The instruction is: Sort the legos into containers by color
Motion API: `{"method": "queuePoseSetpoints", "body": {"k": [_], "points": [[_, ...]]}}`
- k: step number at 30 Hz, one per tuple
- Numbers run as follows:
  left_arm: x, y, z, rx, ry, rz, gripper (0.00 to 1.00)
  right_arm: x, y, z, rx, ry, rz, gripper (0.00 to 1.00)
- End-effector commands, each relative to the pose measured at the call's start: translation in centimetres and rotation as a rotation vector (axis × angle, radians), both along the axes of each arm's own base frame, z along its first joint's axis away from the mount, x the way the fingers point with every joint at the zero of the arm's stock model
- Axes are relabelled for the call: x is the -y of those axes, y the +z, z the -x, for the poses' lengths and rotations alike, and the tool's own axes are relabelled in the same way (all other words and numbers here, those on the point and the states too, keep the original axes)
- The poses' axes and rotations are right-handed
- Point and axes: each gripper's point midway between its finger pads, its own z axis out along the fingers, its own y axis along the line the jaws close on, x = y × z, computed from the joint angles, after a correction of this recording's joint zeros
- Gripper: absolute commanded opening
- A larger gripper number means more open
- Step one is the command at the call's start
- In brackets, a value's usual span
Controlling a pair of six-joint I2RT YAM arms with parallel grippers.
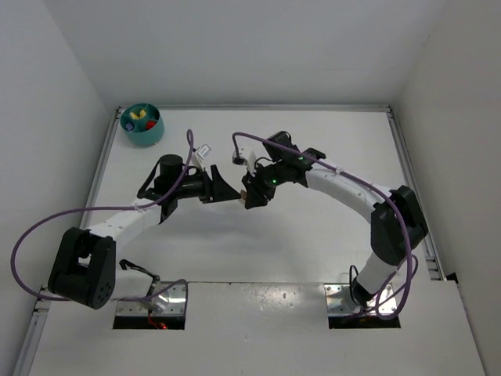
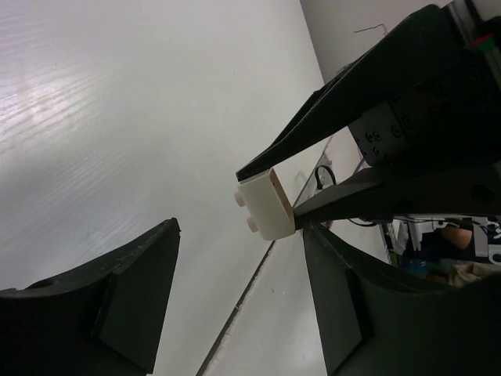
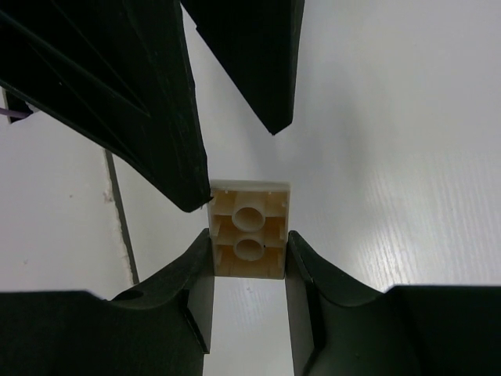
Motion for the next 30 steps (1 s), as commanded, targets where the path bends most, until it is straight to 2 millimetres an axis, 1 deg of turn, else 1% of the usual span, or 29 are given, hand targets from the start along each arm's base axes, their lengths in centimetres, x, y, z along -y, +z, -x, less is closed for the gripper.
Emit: {"method": "queuePoseSetpoints", "body": {"k": [1, 3, 4, 5, 6, 8, 9, 10, 12, 13, 15, 16, 17, 18, 19, 20, 23, 24, 27, 28, 29, 30], "points": [[0.9, 1.1, 0.1, 0.015, -0.037, 0.042, 0.70, -1.2, 2.0, -1.4, 0.086, 0.005, -0.029, 0.00], [0.9, 0.8, 0.2, 0.014, -0.037, 0.042, 0.69, -1.5, 2.3, -2.0, 0.100, -0.001, -0.031, 0.00], [1.2, 0.5, 0.4, 0.004, -0.046, 0.039, 0.67, -1.4, 1.9, -1.8, 0.079, -0.007, -0.020, 0.00], [1.1, 0.3, 0.5, -0.005, -0.044, 0.042, 0.67, -1.8, 2.2, -1.7, 0.085, 0.002, -0.026, 0.00], [1.1, 0.3, 0.5, -0.005, -0.044, 0.042, 0.66, -1.8, 1.8, -1.7, 0.078, 0.002, -0.021, 0.00], [1.2, 0.5, 0.5, -0.004, -0.042, 0.048, 0.65, -1.9, 2.2, -1.9, 0.085, 0.002, -0.026, 0.00], [1.1, 0.1, 0.6, -0.013, -0.041, 0.045, 0.65, -2.2, 2.2, -1.5, 0.085, 0.011, -0.027, 0.00], [1.1, 0.1, 0.6, -0.013, -0.041, 0.045, 0.65, -2.1, 1.7, -1.4, 0.071, 0.012, -0.015, 0.00], [1.2, 0.3, 0.5, -0.004, -0.042, 0.048, 0.65, -2.1, 1.9, -1.7, 0.083, 0.006, -0.015, 0.00], [1.2, 0.3, 0.5, -0.004, -0.042, 0.048, 0.63, -2.4, 2.0, -1.4, 0.083, 0.017, -0.016, 0.00], [1.2, 0.0, 0.5, -0.013, -0.041, 0.045, 0.63, -2.3, 1.8, -1.2, 0.082, 0.023, -0.009, 0.00], [1.2, 0.0, 0.5, -0.013, -0.041, 0.045, 0.63, -2.5, 1.8, -0.9, 0.082, 0.032, -0.010, 0.00], [1.2, 0.0, 0.5, -0.013, -0.041, 0.045, 0.62, -2.3, 1.4, -0.9, 0.080, 0.027, 0.002, 0.00], [1.2, 0.0, 0.5, -0.013, -0.041, 0.045, 0.60, -2.3, 1.8, -0.9, 0.087, 0.027, -0.004, 0.00], [1.2, 0.0, 0.5, -0.013, -0.041, 0.045, 0.60, -2.1, 1.4, -0.7, 0.079, 0.027, 0.003, 0.00], [0.9, -0.3, 0.2, -0.023, -0.032, 0.042, 0.59, -2.4, 1.4, -0.4, 0.079, 0.036, 0.002, 0.00], [0.7, -0.1, -0.1, -0.024, -0.017, 0.050, 0.55, -2.3, 1.7, -0.5, 0.090, 0.030, 0.002, 0.00], [0.7, -0.5, -0.2, -0.035, -0.016, 0.046, 0.53, -2.3, 1.7, -0.5, 0.090, 0.030, 0.002, 0.00], [0.7, -0.5, -0.2, -0.035, -0.016, 0.046, 0.52, -2.3, 1.7, -0.5, 0.090, 0.030, 0.002, 0.00], [0.7, -0.5, -0.2, -0.035, -0.016, 0.046, 0.49, -2.3, 1.7, -0.5, 0.090, 0.030, 0.002, 0.00], [0.7, -0.8, -0.1, -0.045, -0.024, 0.047, 0.49, -2.5, 1.7, -0.2, 0.090, 0.039, 0.002, 0.00], [0.8, -0.7, -0.1, -0.054, -0.022, 0.050, 0.46, -2.5, 1.7, -0.2, 0.090, 0.039, 0.002, 0.00]]}}
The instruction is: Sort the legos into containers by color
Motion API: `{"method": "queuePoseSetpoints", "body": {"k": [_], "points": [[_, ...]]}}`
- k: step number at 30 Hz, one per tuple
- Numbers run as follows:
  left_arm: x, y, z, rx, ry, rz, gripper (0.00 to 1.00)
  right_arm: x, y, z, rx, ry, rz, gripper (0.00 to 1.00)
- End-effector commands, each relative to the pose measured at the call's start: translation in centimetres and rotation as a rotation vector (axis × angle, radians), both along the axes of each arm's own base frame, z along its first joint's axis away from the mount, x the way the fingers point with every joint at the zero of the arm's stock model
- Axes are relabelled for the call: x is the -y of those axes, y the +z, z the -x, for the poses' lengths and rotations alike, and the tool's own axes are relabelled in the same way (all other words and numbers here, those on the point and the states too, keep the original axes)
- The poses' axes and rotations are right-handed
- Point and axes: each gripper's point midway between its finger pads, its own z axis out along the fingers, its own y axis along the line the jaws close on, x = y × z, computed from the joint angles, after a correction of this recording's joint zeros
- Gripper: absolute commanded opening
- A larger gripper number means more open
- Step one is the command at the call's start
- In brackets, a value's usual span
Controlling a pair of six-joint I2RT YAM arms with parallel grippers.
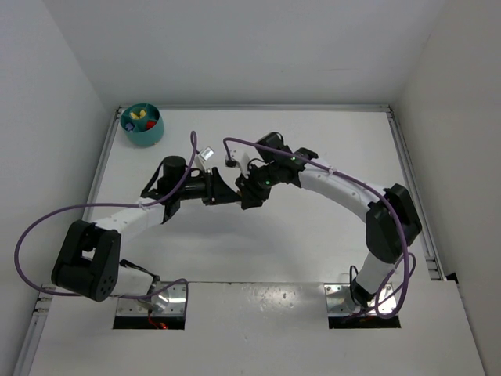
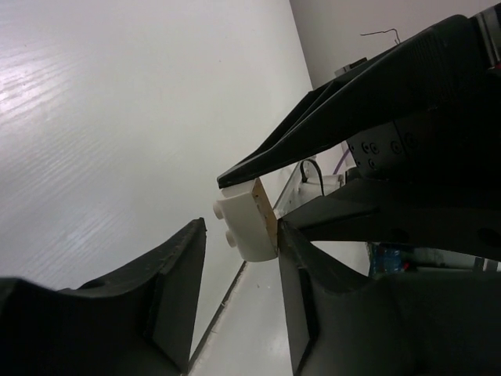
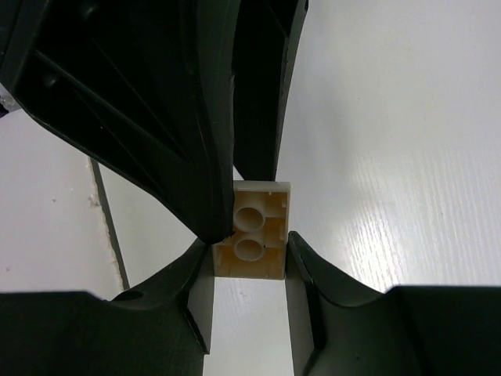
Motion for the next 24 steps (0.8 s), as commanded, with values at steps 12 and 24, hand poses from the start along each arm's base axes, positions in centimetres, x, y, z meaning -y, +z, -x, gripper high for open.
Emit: {"method": "queuePoseSetpoints", "body": {"k": [12, 24], "points": [[-0.5, -0.3, -0.8, 0.017, 0.019, -0.017, 0.11, -1.7, 2.0, 0.0, 0.078, 0.043, -0.041, 0.13], [-7.3, -1.0, -4.1, 0.118, 0.208, -0.262, 0.00, 0.7, 7.3, -2.6, 0.196, -0.089, -0.036, 0.58]]}}
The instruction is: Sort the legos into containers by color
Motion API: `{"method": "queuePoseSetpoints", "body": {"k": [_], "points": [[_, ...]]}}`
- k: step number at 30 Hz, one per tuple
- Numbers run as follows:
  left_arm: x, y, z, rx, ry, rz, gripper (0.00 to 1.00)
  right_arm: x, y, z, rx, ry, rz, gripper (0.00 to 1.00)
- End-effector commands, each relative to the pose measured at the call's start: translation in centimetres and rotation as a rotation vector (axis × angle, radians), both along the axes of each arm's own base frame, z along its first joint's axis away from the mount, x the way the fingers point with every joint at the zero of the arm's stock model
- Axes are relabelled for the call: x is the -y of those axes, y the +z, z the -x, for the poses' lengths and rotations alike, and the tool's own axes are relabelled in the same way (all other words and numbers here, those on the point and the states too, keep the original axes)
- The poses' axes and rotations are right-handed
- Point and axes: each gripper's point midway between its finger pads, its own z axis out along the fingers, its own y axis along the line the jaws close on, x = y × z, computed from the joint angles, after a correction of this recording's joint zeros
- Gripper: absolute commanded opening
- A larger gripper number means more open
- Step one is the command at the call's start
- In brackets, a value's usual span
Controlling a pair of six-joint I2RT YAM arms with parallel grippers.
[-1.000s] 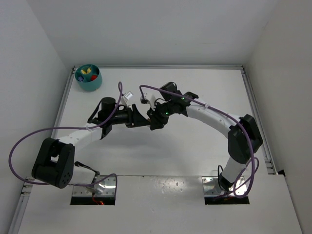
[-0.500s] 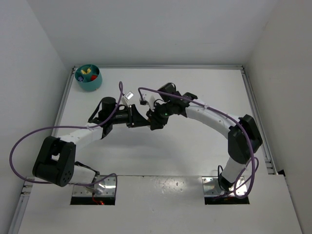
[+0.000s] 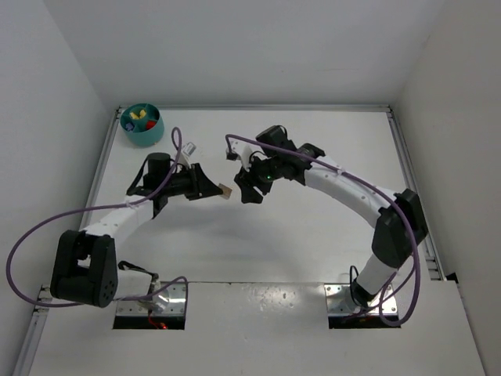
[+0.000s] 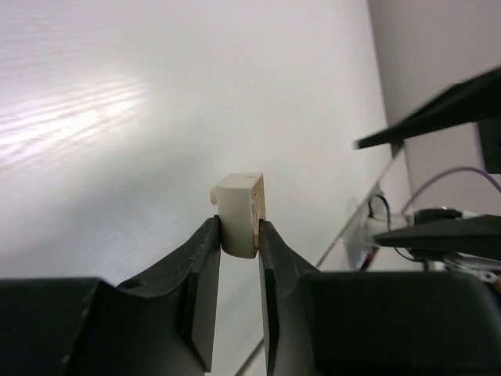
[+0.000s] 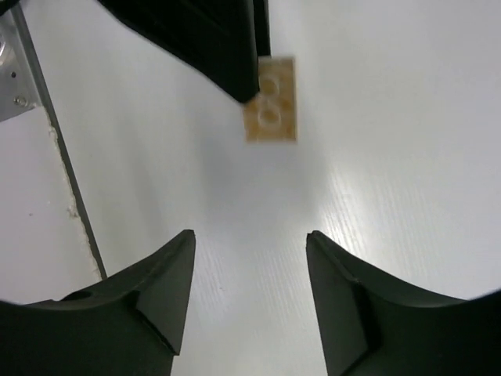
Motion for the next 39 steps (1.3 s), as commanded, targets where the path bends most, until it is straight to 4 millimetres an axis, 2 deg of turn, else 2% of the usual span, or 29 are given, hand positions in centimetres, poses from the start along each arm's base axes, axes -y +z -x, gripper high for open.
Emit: {"method": "queuePoseSetpoints", "body": {"k": [1, 4, 5, 6, 7, 9, 10, 11, 12, 13, 15, 16, 17, 19, 20, 21, 22, 23, 24, 25, 26, 27, 28, 29, 32, 33, 34, 38, 39], "points": [[-3.3, 1.0, -2.4, 0.099, 0.075, -0.162, 0.00, 0.7, 5.9, -1.3, 0.122, -0.046, -0.064, 0.60], [-6.6, 0.3, -4.1, 0.080, 0.147, -0.253, 0.00, 1.4, 7.3, -1.7, 0.156, -0.072, -0.069, 0.65], [-7.3, 1.6, -5.3, 0.108, 0.160, -0.265, 0.00, 2.1, 7.9, -2.2, 0.176, -0.098, -0.069, 0.65], [-8.5, 1.3, -6.3, 0.090, 0.184, -0.291, 0.00, 2.5, 7.9, -2.6, 0.181, -0.113, -0.063, 0.65], [-10.7, 3.3, -8.0, 0.131, 0.227, -0.315, 0.00, 2.6, 8.1, -2.8, 0.198, -0.122, -0.066, 0.65], [-13.2, 4.4, -10.3, 0.153, 0.279, -0.342, 0.00, 3.6, 7.4, -3.2, 0.191, -0.157, -0.053, 0.65], [-15.8, 5.1, -11.5, 0.173, 0.327, -0.380, 0.00, 3.4, 7.4, -3.1, 0.185, -0.148, -0.060, 0.65], [-17.5, 8.3, -13.6, 0.246, 0.378, -0.410, 0.00, 3.7, 7.0, -3.3, 0.182, -0.157, -0.056, 0.65], [-18.8, 9.4, -14.7, 0.278, 0.393, -0.431, 0.00, 3.6, 7.1, -3.1, 0.169, -0.156, -0.066, 0.65], [-21.6, 11.2, -16.9, 0.302, 0.446, -0.472, 0.00, 3.8, 6.7, -3.1, 0.158, -0.159, -0.064, 0.65], [-24.7, 12.4, -19.2, 0.303, 0.514, -0.515, 0.00, 4.1, 6.5, -3.4, 0.152, -0.174, -0.066, 0.65], [-27.1, 13.0, -20.1, 0.296, 0.563, -0.531, 0.00, 3.8, 6.4, -3.5, 0.149, -0.167, -0.074, 0.65], [-29.1, 13.4, -22.1, 0.280, 0.608, -0.529, 0.00, 3.8, 6.3, -3.5, 0.149, -0.167, -0.074, 0.65], [-31.8, 13.5, -23.9, 0.263, 0.669, -0.500, 0.00, 4.0, 5.6, -3.6, 0.122, -0.175, -0.069, 0.65], [-34.1, 13.2, -25.4, 0.245, 0.728, -0.453, 0.00, 3.8, 5.8, -3.5, 0.123, -0.167, -0.082, 0.65], [-35.2, 12.9, -26.1, 0.239, 0.758, -0.430, 0.00, 3.8, 5.8, -3.5, 0.123, -0.166, -0.082, 0.65], [-35.8, 12.6, -26.7, 0.236, 0.766, -0.405, 0.00, 3.9, 5.4, -3.7, 0.111, -0.168, -0.081, 0.65], [-36.6, 13.6, -27.7, 0.271, 0.788, -0.379, 0.00, 3.8, 5.4, -3.7, 0.104, -0.174, -0.083, 0.65], [-37.1, 11.8, -28.8, 0.251, 0.785, -0.378, 0.00, 3.7, 5.1, -3.6, 0.092, -0.167, -0.083, 0.65], [-37.9, 11.3, -29.2, 0.249, 0.794, -0.379, 0.00, 3.7, 5.1, -3.6, 0.092, -0.167, -0.083, 0.65], [-38.4, 11.2, -29.8, 0.259, 0.806, -0.387, 0.00, 3.7, 5.1, -3.6, 0.092, -0.167, -0.083, 0.65], [-38.7, 12.1, -30.5, 0.284, 0.815, -0.380, 0.00, 3.8, 4.7, -3.5, 0.084, -0.167, -0.076, 0.65], [-39.1, 10.6, -31.2, 0.270, 0.813, -0.379, 0.00, 4.1, 4.6, -3.7, 0.084, -0.176, -0.076, 0.65], [-39.9, 11.1, -31.7, 0.293, 0.839, -0.361, 0.00, 3.9, 4.5, -3.6, 0.074, -0.176, -0.084, 0.65], [-40.5, 10.3, -32.6, 0.312, 0.837, -0.369, 0.00, 4.0, 3.6, -3.2, 0.057, -0.170, -0.079, 0.65], [-40.3, 11.1, -32.8, 0.340, 0.830, -0.365, 0.00, 4.0, 3.6, -3.2, 0.057, -0.170, -0.079, 0.65], [-40.4, 10.3, -32.9, 0.326, 0.828, -0.364, 0.00, 4.0, 3.3, -3.3, 0.050, -0.170, -0.073, 0.65], [-40.5, 9.6, -33.5, 0.336, 0.825, -0.353, 0.00, 3.6, 3.3, -3.5, 0.033, -0.170, -0.077, 0.65], [-40.6, 9.0, -33.8, 0.333, 0.825, -0.353, 0.00, 3.5, 2.7, -3.6, 0.021, -0.170, -0.068, 0.65]]}}
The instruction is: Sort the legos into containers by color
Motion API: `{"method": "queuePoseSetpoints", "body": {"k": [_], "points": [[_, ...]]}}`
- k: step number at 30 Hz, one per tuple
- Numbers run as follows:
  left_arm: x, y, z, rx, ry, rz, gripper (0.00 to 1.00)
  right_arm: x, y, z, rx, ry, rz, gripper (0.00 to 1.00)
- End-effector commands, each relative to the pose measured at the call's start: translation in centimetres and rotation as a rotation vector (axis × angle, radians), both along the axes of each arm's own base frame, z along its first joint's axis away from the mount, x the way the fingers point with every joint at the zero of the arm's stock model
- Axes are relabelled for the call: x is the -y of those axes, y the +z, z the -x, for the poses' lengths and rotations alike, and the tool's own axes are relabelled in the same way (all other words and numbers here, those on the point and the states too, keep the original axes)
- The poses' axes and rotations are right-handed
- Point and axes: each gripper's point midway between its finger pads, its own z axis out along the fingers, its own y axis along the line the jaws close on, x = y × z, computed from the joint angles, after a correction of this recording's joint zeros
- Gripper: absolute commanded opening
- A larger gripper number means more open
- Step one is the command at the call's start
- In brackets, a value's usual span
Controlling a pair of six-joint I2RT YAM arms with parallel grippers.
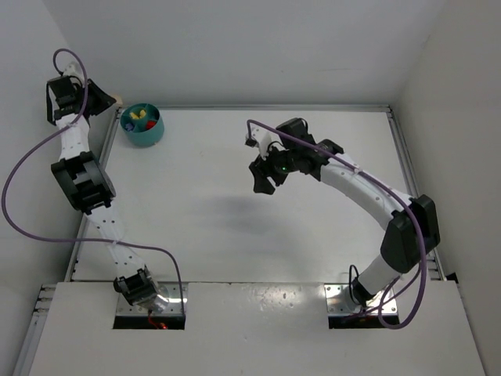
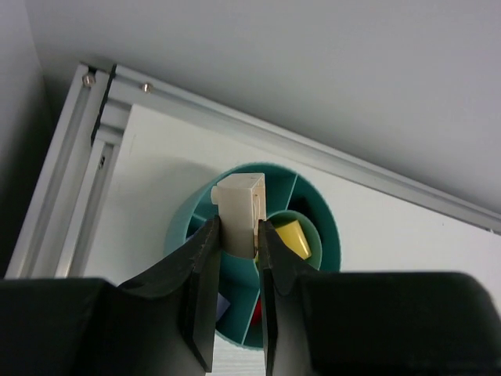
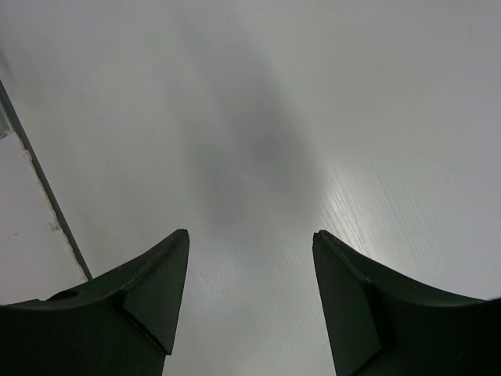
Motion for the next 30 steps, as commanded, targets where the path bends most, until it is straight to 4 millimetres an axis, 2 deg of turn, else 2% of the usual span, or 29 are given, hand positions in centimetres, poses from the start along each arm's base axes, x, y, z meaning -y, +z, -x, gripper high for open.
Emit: {"method": "queuePoseSetpoints", "body": {"k": [1, 2, 4, 5, 6, 8, 9, 10, 13, 14, 15, 19, 20, 23, 24, 26, 30], "points": [[-0.2, 4.4, -1.5, 0.139, -0.014, -0.049, 0.00, -0.9, 0.7, -0.8, 0.002, 0.004, -0.036, 0.65], [-0.3, 3.6, -1.6, 0.128, -0.014, -0.043, 0.00, -1.1, 0.7, -1.0, 0.000, 0.004, -0.036, 0.65], [0.0, 3.5, -2.0, 0.144, -0.031, -0.031, 0.00, -1.1, 0.3, -1.0, -0.007, 0.004, -0.030, 0.65], [-0.1, 2.6, -2.1, 0.132, -0.031, -0.025, 0.00, -1.1, 0.3, -1.0, -0.007, 0.004, -0.030, 0.65], [-0.1, 2.8, -2.2, 0.140, -0.029, -0.020, 0.00, -1.2, 0.3, -1.2, -0.007, 0.004, -0.030, 0.65], [-0.3, 0.9, -2.4, 0.114, -0.028, -0.007, 0.00, -1.2, -0.2, -1.1, -0.022, 0.004, -0.020, 0.65], [-0.3, 1.4, -2.5, 0.124, -0.028, -0.012, 0.00, -1.3, 0.1, -1.3, -0.015, 0.004, -0.025, 0.65], [0.2, 0.6, -2.8, 0.113, -0.037, -0.006, 0.00, -1.3, 0.1, -1.3, -0.015, 0.004, -0.025, 0.65], [0.1, -0.1, -3.1, 0.113, -0.037, -0.006, 0.02, -1.3, -0.3, -1.3, -0.024, 0.003, -0.019, 0.65], [0.6, 0.5, -3.5, 0.129, -0.046, -0.013, 0.03, -1.3, -0.7, -1.4, -0.031, 0.003, -0.014, 0.65], [0.6, -0.1, -3.6, 0.121, -0.046, -0.009, 0.03, -1.3, -0.7, -1.4, -0.032, 0.003, -0.014, 0.65], [1.1, -0.3, -4.0, 0.131, -0.056, -0.013, 0.06, -1.5, -0.5, -1.6, -0.032, 0.003, -0.014, 0.65], [1.7, -0.9, -4.3, 0.123, -0.066, -0.009, 0.06, -1.5, -0.9, -1.6, -0.039, 0.003, -0.009, 0.65], [2.5, -0.9, -4.4, 0.124, -0.084, -0.005, 0.07, -1.5, -0.9, -1.6, -0.039, 0.003, -0.009, 0.65], [2.5, -1.5, -4.5, 0.116, -0.084, -0.001, 0.09, -1.5, -1.2, -1.6, -0.047, 0.003, -0.004, 0.65], [3.2, -1.4, -4.6, 0.117, -0.102, 0.003, 0.12, -1.5, -1.2, -1.6, -0.047, 0.003, -0.004, 0.65], [3.8, -1.9, -4.7, 0.110, -0.114, -0.001, 0.25, -1.5, -1.2, -1.6, -0.053, -0.003, -0.006, 0.65]]}}
